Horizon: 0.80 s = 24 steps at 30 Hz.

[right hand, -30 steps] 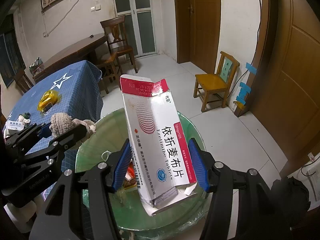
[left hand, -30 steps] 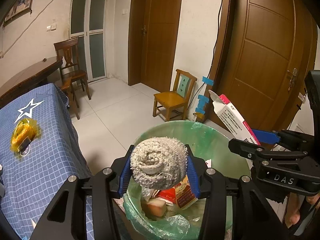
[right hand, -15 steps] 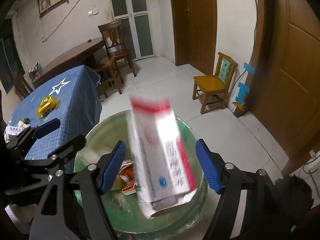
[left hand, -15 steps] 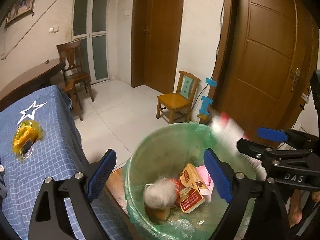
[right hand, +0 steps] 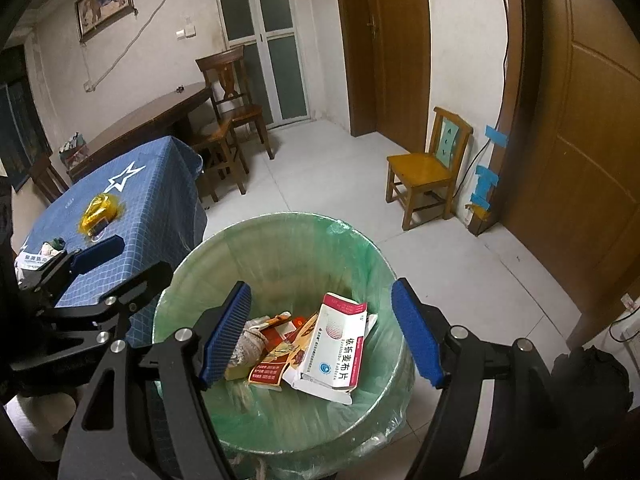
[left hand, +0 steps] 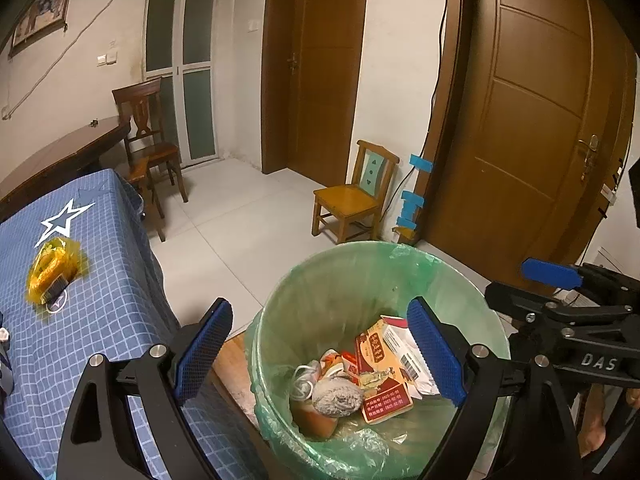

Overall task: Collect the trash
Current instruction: 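Open both tools to drop the sock and medicine box into the bin, then move both open tools back over the remaining trash on the table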

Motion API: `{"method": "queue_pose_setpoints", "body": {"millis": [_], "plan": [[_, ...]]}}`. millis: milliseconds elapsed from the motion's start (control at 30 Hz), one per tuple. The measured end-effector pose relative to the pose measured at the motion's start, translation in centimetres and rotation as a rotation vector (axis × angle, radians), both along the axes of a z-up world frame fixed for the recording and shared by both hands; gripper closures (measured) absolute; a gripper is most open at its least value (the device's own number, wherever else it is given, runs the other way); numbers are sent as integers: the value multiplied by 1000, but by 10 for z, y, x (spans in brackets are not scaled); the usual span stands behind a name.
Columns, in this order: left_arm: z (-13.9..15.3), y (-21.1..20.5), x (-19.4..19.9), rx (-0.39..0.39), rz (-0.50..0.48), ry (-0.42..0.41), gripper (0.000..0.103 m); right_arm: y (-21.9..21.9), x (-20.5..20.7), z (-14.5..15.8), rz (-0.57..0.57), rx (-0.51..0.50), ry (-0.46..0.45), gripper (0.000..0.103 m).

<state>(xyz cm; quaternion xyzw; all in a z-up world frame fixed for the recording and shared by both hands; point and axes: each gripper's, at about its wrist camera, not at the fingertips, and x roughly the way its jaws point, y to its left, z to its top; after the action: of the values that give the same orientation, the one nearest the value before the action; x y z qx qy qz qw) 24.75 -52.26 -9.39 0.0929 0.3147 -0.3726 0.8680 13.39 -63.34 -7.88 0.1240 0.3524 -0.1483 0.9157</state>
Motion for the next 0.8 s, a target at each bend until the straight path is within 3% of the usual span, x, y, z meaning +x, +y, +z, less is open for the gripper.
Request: {"method": "queue_pose_setpoints", "body": {"millis": [233,400,633,800], "plan": [[3,29,-9,4,2,-6,14,23,-39,10,14,-23,-92,31],[7,74,-6,5,26,-11,14,58,-52,14,86,-8,-147,30],[11,170,27,24,136,13,14,112,-17,16,269,49,-144,29],[29,262,60,0,250,37,14,174,27,7,457,0,-91,29]]}}
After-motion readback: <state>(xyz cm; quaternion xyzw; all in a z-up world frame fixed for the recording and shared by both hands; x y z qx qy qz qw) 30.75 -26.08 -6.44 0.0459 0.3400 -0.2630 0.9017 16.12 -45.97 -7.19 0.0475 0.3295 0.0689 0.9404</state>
